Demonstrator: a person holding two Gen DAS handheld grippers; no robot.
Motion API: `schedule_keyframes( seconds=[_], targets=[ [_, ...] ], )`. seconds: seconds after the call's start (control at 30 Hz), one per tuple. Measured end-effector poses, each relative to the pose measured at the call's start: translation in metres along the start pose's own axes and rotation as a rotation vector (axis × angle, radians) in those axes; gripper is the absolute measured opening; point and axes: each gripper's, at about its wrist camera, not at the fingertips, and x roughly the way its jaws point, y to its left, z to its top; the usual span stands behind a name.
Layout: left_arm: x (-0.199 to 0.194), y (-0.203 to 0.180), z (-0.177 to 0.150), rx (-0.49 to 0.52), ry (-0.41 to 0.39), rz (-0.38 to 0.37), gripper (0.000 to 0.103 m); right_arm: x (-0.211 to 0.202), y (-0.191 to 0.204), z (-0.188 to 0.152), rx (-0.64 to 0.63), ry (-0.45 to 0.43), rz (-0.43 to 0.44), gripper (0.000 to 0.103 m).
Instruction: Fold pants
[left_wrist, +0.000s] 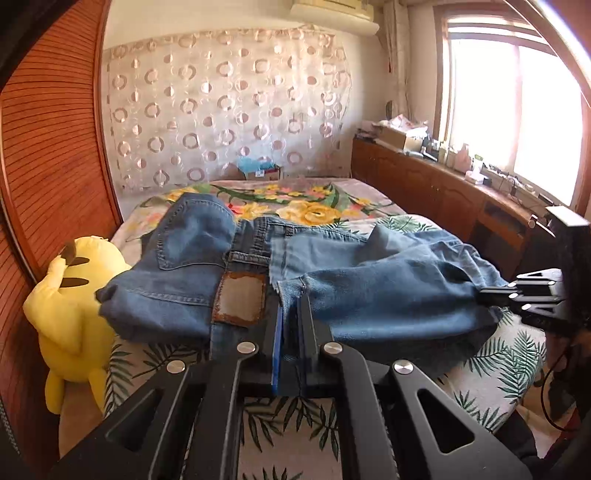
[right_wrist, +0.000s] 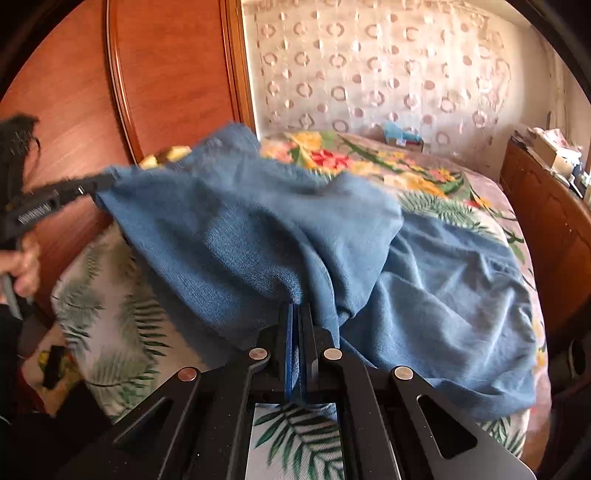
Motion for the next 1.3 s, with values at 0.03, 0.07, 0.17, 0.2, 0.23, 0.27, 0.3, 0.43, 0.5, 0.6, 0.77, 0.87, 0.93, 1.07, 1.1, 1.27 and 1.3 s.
schedule_keyframes(
  seconds=[0.03,0.07,0.17,0.2,0.23,0.27,0.3,0.43,0.5,0.6,0.77,0.87,0.93,1.07,1.1,1.27,1.3],
  targets=[
    [-0.004,0.002,-0.003,-0.006,0.000,-0.001,0.008,-0.009,0.001,-0.001,0.004,-0.012,0.019,0.002],
    [-0.007,0.004,-0.009,-0.020,0.008,-0.004,0.008,-0.014,0.001,-0.004,0.012,-0.016,0.036,0.002],
    [-0.006,0.006,-0.030,-0.031,0.053,0.004,0.008,-0.017,0.008,-0.019,0.009,0.018,0.074,0.002],
    [-0.004,0.006,-0.037,-0.030,0.069,0.006,0.008,-0.016,0.010,-0.025,0.003,0.035,0.076,0.002],
    [-0.002,0.006,-0.042,-0.030,0.084,0.007,0.008,-0.013,0.013,-0.030,-0.005,0.053,0.077,0.002],
    [0.001,0.007,-0.049,-0.035,0.102,0.007,0.008,-0.010,0.015,-0.034,-0.011,0.066,0.077,0.002],
    [0.003,0.007,-0.052,-0.037,0.112,0.007,0.008,-0.008,0.016,-0.038,-0.013,0.075,0.077,0.002],
    [0.005,0.008,-0.058,-0.043,0.133,-0.016,0.008,-0.003,0.013,-0.042,-0.012,0.098,0.054,0.002],
    [0.004,0.007,-0.054,-0.039,0.132,-0.019,0.009,-0.005,0.015,-0.034,-0.003,0.091,0.051,0.002],
    [0.001,0.006,-0.046,-0.018,0.118,0.004,0.021,-0.012,0.015,-0.027,0.012,0.059,0.033,0.002],
    [0.002,0.008,-0.034,-0.005,0.095,0.010,0.052,-0.023,0.011,-0.021,0.017,0.008,0.007,0.002],
    [0.014,0.010,-0.024,0.007,0.095,0.029,0.052,-0.023,0.008,-0.020,0.040,-0.023,-0.008,0.002],
    [0.022,0.011,-0.018,0.009,0.091,0.046,0.052,-0.020,0.005,-0.017,0.051,-0.047,-0.041,0.010],
    [0.045,0.014,-0.002,0.014,0.099,0.023,0.052,-0.003,0.004,-0.014,0.077,-0.071,-0.053,0.043],
    [0.053,0.014,0.002,0.017,0.103,0.019,0.052,0.002,0.003,-0.014,0.082,-0.071,-0.061,0.050],
    [0.090,0.012,0.014,0.027,0.145,0.014,0.052,0.040,-0.003,-0.018,0.114,-0.041,-0.082,0.050],
    [0.095,0.011,0.016,0.034,0.154,0.018,0.052,0.047,-0.005,-0.020,0.124,-0.037,-0.080,0.050]
  ],
)
